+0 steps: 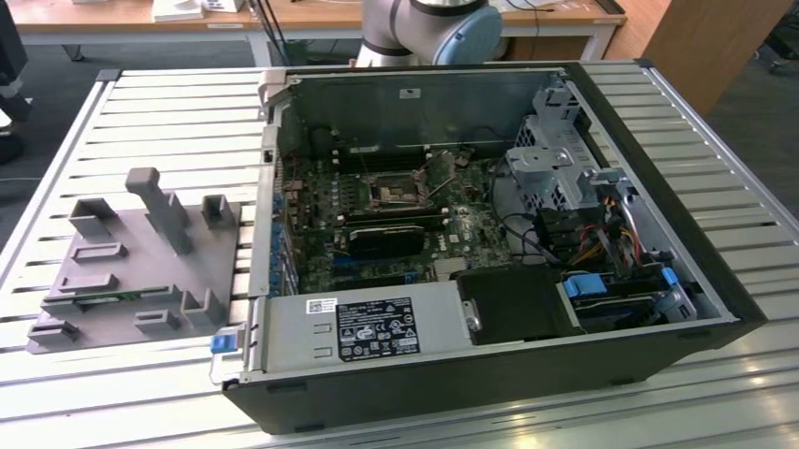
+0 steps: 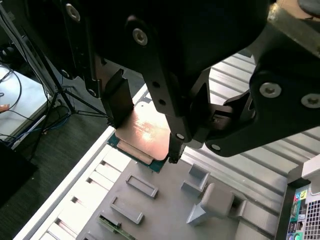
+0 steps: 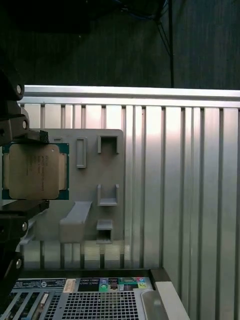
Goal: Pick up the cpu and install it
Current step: 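Pick up the cpu and move it towards the insertion slot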
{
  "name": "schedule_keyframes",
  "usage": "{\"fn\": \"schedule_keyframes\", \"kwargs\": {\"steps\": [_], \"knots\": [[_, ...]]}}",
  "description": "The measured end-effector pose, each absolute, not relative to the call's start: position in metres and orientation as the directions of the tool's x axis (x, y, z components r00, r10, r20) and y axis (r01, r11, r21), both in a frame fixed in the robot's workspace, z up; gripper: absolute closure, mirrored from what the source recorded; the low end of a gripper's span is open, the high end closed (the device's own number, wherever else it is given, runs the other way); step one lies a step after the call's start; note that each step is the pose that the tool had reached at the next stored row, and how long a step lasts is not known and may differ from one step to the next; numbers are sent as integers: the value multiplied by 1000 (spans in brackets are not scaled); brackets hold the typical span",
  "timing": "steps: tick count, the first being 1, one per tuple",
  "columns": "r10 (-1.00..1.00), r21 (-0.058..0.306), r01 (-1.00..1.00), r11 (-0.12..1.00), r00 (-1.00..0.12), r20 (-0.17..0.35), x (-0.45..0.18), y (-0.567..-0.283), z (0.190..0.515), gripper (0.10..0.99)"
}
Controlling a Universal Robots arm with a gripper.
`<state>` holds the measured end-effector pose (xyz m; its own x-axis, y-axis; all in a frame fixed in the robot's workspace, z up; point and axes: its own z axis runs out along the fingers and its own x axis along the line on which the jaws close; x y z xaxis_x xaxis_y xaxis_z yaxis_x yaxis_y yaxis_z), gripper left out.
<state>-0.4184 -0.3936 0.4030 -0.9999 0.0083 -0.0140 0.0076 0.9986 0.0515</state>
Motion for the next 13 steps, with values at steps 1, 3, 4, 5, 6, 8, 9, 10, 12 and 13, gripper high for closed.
{"fn": "schedule_keyframes", "kwargs": {"steps": [1, 3, 4, 5, 6, 8, 9, 10, 12, 13], "knots": [[8, 52, 7, 999, -1000, -14, -416, -394, 403, 549], [8, 52, 8, 999, -1000, -14, -411, -394, 403, 549], [8, 52, 8, 999, -1000, -14, -408, -394, 403, 549], [8, 52, 8, 999, -1000, -14, -405, -394, 403, 549], [8, 52, 7, 999, -1000, -14, -400, -394, 403, 549], [8, 52, 7, 999, -1000, -14, -393, -394, 403, 549], [8, 52, 7, 999, -1000, -14, -391, -394, 403, 549], [8, 52, 7, 999, -1000, -14, -388, -394, 403, 549], [8, 52, 8, 999, -1000, -14, -384, -394, 403, 549], [8, 52, 8, 999, -1000, -14, -382, -394, 403, 549]]}}
